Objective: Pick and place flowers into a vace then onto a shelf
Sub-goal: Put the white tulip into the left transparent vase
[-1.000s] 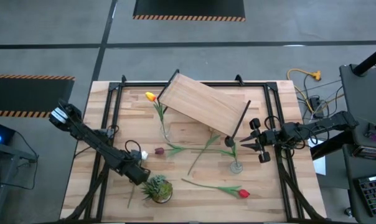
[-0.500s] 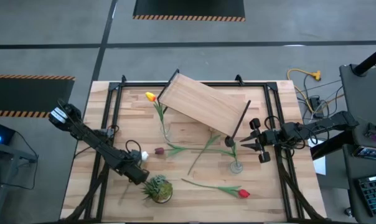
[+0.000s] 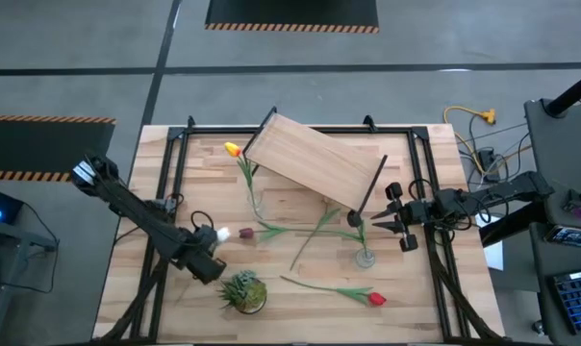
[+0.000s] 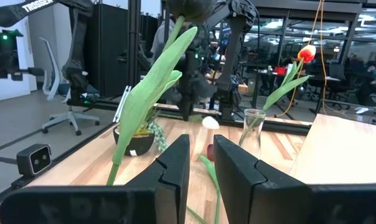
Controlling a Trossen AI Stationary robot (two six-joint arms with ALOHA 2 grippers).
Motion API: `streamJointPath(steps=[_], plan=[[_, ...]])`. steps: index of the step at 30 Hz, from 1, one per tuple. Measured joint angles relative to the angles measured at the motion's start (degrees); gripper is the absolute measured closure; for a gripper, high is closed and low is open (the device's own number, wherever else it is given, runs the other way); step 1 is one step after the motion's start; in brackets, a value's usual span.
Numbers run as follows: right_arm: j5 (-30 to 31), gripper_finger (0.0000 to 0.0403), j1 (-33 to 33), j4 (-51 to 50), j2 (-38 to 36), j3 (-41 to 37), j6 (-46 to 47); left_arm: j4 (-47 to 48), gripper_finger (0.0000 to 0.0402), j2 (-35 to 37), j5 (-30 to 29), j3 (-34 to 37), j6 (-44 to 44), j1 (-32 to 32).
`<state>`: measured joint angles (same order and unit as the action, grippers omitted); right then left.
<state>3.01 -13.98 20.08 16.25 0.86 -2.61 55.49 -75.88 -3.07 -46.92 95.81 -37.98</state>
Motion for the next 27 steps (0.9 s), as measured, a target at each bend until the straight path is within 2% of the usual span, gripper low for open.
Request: streamJointPath(steps=[6,14,18,22,27], plan=[[0.00,0.0339,0.00,0.00,0.00,0.00,0.00,0.15,0.0398,4.71,-7.14,0.07,-7.36,0.00],[0.00,0.0339,0.00,0.02,-0.02,0.00,0.02,-3.60,0.0398,12.63,-22.12,0.07,-21.16,0.00],[0.01,0.0339,0.02,0.02,-0.02,0.00,0.02,-13.46,0.0398,16.53,-30.85,0.07,-35.62,0.00],[0.00,0.0339,0.02,0.00,-0.02,0.00,0.02,-26.38,0.0398,18.60,-38.37,0.07,-55.36,0.04],[0.02,0.0339,0.02,0.02,-0.05,0.00,0.02,-44.17,0.0398,18.95,-41.09,1.46,-79.85,0.22]])
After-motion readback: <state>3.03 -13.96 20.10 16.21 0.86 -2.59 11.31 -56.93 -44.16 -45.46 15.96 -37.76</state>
